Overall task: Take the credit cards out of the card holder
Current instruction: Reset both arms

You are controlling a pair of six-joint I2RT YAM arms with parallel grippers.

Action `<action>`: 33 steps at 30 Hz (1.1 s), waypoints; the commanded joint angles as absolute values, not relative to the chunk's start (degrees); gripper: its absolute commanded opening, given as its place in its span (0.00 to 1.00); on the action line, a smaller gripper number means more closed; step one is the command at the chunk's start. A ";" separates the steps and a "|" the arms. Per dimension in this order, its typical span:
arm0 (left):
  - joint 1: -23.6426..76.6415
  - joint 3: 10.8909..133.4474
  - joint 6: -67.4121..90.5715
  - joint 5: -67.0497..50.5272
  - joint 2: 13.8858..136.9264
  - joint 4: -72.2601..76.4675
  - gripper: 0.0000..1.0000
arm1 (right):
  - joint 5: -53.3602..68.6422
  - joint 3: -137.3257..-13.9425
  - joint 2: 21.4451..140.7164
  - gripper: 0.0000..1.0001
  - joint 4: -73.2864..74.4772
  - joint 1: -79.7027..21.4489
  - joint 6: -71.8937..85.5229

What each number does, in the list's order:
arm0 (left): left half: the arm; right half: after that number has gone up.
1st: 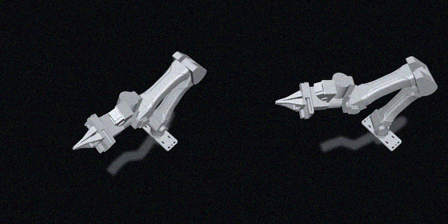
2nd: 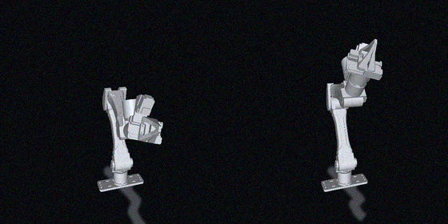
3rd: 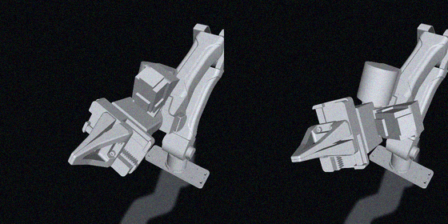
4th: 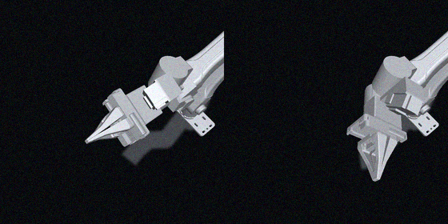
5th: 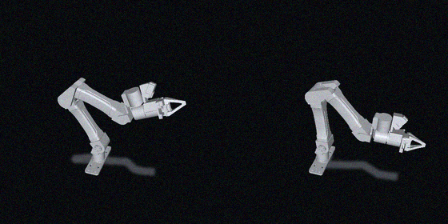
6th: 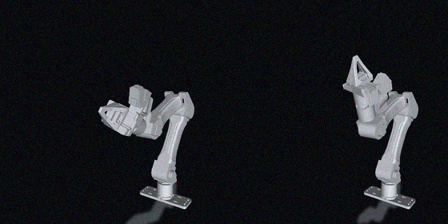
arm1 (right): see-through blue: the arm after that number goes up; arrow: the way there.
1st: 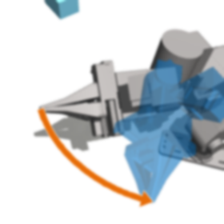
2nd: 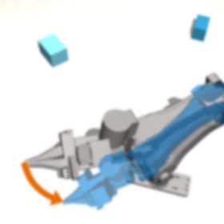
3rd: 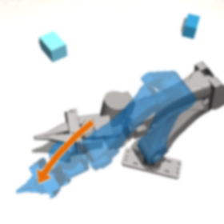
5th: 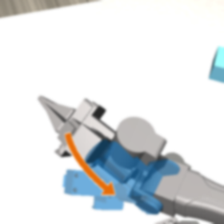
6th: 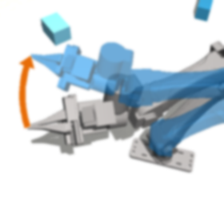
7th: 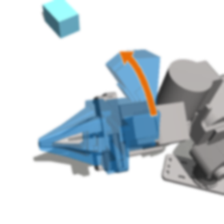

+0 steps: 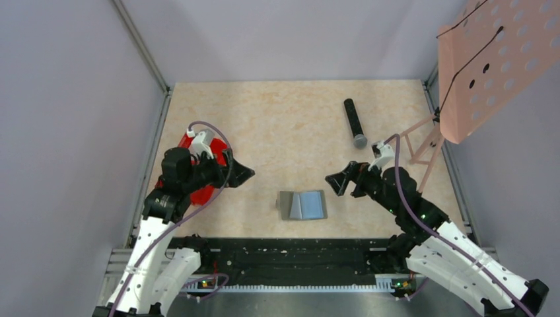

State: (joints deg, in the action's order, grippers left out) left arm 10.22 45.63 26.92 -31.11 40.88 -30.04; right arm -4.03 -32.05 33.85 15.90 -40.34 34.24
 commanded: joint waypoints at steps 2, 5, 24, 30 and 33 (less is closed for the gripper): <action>12.88 41.67 27.05 -33.36 38.11 -25.50 0.99 | -5.12 -32.67 29.98 0.99 15.59 -39.73 37.25; 14.03 42.10 26.54 -33.25 38.23 -26.87 0.99 | -5.40 -32.09 28.08 0.99 15.68 -39.73 37.97; 14.46 41.90 25.39 -32.48 37.95 -28.41 0.99 | -7.13 -31.51 25.73 0.99 16.52 -39.75 39.91; 14.50 41.84 25.40 -32.58 38.03 -28.39 0.99 | -6.88 -30.89 25.82 0.99 16.56 -39.73 40.22; 14.50 41.90 25.32 -32.58 38.05 -28.39 0.99 | -6.70 -30.64 25.71 0.99 16.46 -39.73 40.46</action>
